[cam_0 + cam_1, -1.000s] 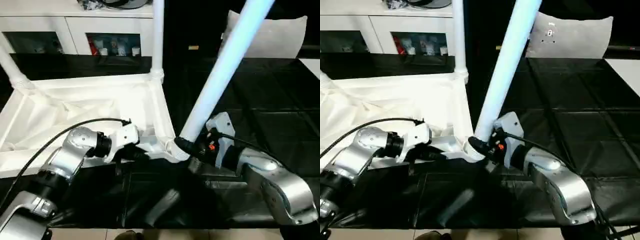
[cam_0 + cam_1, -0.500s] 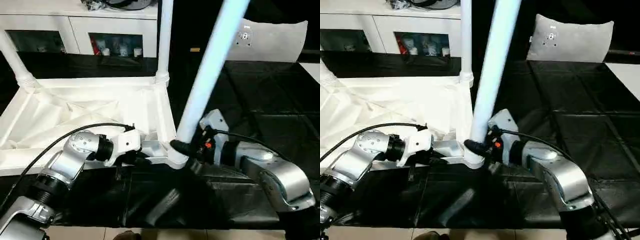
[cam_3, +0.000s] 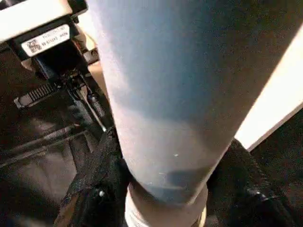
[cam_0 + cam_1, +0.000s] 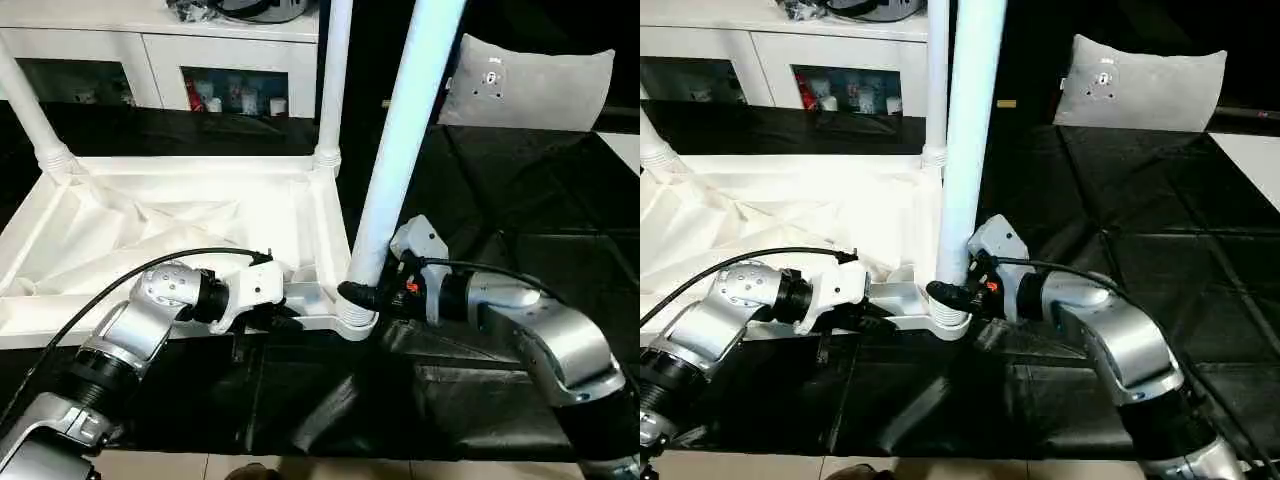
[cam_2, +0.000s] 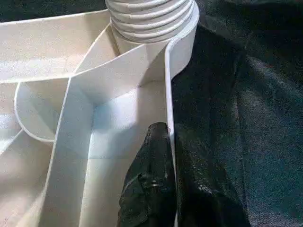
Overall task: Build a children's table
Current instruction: Insert table leg to table base
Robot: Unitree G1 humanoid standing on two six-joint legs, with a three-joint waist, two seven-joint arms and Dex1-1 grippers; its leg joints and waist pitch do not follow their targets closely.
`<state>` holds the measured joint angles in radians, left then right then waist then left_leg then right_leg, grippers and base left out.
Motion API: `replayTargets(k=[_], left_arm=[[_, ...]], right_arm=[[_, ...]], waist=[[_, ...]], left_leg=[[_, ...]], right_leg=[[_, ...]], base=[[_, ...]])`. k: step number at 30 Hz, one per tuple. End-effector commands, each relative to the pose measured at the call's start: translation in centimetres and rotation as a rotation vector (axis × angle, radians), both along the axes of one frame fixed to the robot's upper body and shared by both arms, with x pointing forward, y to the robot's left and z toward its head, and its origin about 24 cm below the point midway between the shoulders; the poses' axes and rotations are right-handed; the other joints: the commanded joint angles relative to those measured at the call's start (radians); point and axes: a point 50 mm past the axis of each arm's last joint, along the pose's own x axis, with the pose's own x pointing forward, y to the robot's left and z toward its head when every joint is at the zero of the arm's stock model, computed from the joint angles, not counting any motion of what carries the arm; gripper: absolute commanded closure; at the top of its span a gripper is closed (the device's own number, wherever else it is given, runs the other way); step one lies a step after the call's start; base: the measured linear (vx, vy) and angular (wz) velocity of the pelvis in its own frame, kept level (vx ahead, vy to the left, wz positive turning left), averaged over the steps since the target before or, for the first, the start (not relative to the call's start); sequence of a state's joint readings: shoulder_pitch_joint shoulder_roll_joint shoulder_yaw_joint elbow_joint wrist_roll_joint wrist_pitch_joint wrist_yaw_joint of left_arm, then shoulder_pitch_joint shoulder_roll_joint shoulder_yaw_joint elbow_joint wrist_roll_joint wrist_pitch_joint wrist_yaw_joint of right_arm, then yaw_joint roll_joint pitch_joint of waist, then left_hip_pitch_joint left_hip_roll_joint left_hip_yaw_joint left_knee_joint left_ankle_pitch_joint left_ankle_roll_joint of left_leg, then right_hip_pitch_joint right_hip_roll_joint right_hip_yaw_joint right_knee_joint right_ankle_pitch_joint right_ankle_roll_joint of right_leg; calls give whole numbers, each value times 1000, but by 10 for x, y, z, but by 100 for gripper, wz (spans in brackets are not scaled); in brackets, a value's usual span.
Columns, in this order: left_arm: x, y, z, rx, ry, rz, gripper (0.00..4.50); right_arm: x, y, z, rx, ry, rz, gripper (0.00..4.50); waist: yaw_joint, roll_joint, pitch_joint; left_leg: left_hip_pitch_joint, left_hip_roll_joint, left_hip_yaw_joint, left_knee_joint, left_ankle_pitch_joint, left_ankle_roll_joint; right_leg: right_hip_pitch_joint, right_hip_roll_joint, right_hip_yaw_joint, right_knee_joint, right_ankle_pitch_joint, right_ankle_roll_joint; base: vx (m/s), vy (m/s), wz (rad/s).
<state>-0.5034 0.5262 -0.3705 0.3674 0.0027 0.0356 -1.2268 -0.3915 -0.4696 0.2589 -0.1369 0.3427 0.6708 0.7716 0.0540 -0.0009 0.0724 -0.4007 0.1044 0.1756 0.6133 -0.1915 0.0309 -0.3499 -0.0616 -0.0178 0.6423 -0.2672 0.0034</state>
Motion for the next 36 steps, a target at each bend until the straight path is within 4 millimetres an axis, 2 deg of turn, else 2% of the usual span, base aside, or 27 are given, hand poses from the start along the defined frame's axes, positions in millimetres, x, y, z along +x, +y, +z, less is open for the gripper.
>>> replayTargets(k=[1,4,11,12,18,24,31,36], left_arm=[[-5,-13,3,-20,-11,-92,450],[-5,-13,3,-19,-11,-93,450],[-6,-13,2,-16,-7,-95,450],[-5,-12,2,-15,-5,-94,450],[-1,-8,1,14,-16,-73,450],[0,-8,1,21,-20,-69,450],[0,-11,2,6,-24,-81,450],[2,-9,3,-1,-28,-56,450]], right_arm=[[-4,-6,-17,-67,100,-4,260],[-5,-7,-18,-62,121,7,260],[-4,-10,-19,-77,140,1,260],[-4,-11,-19,-76,139,2,260],[-3,-13,-12,-64,142,16,260],[-3,-14,-11,-54,143,13,260],[5,-14,-18,51,158,-67,260],[1,-25,-35,106,222,-146,261]], waist=[[1,-8,-74],[4,-7,-74],[5,-8,-71],[5,-11,-71],[9,-9,-74],[10,-10,-74],[9,-8,-72],[7,-9,-71]], left_leg=[[38,130,-47,-73,-55,60],[39,131,-48,-74,-66,58],[43,132,-49,-81,-138,11],[43,132,-49,-81,-135,10],[42,131,-49,-77,-105,24],[42,131,-48,-77,-109,24],[42,130,-49,-79,-137,10],[43,132,-49,-83,-158,-4]], right_leg=[[22,-116,39,-54,159,-307],[21,-114,38,-55,148,-308],[18,-116,41,-60,70,-306],[18,-116,41,-60,77,-305],[20,-117,40,-57,119,-305],[20,-117,40,-58,113,-308],[16,-120,41,-62,76,-315],[15,-116,40,-61,64,-309]], base=[[0,0,0],[0,0,0],[0,0,0],[0,0,0],[0,0,0],[0,0,0],[0,0,0],[0,0,0]])
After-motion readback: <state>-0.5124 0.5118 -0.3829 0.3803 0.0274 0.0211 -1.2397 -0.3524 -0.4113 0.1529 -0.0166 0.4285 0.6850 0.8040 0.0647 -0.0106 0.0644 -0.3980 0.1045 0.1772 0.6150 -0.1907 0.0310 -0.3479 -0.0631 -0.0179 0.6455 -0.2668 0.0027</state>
